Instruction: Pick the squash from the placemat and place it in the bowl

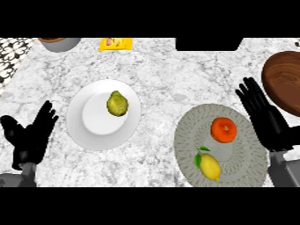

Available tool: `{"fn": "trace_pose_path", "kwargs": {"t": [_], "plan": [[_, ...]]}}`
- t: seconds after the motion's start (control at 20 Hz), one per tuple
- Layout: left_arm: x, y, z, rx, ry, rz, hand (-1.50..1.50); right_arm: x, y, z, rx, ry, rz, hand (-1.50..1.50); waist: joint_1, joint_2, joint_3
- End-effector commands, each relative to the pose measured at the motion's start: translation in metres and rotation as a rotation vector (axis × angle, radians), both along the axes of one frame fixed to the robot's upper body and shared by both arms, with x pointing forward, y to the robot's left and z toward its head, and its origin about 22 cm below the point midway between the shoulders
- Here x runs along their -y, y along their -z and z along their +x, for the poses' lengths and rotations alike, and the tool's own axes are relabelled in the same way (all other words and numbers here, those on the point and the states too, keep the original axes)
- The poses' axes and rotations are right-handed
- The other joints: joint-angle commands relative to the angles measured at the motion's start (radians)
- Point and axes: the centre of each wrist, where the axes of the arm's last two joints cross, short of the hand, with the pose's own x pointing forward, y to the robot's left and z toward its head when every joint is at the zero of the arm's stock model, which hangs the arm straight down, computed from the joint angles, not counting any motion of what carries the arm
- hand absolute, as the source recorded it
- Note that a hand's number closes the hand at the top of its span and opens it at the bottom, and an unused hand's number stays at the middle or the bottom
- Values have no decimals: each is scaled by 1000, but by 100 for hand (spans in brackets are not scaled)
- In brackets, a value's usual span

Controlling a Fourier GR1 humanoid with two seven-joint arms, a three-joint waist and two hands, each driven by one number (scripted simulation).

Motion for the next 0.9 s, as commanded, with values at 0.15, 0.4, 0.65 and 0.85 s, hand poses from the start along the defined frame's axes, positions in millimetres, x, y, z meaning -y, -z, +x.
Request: {"fn": "trace_pose_path", "kwargs": {"t": [0.15, 0.4, 0.65, 0.85], "plan": [[44, -42, 19, 201, 236, -67, 0, 19, -24, -6, 92, 214, -325, 150, -64, 15, -36], [73, -42, 16, 238, 347, -141, 0, 67, 2, -33, -6, 749, -504, -150, -146, 10, -39], [84, -42, 11, 274, 433, -156, 0, -29, 18, -71, 200, 558, -664, -150, -50, 24, -36], [102, -43, 16, 254, 449, -170, 0, -18, 9, -72, 88, 521, -924, -150, -48, 26, -43]]}}
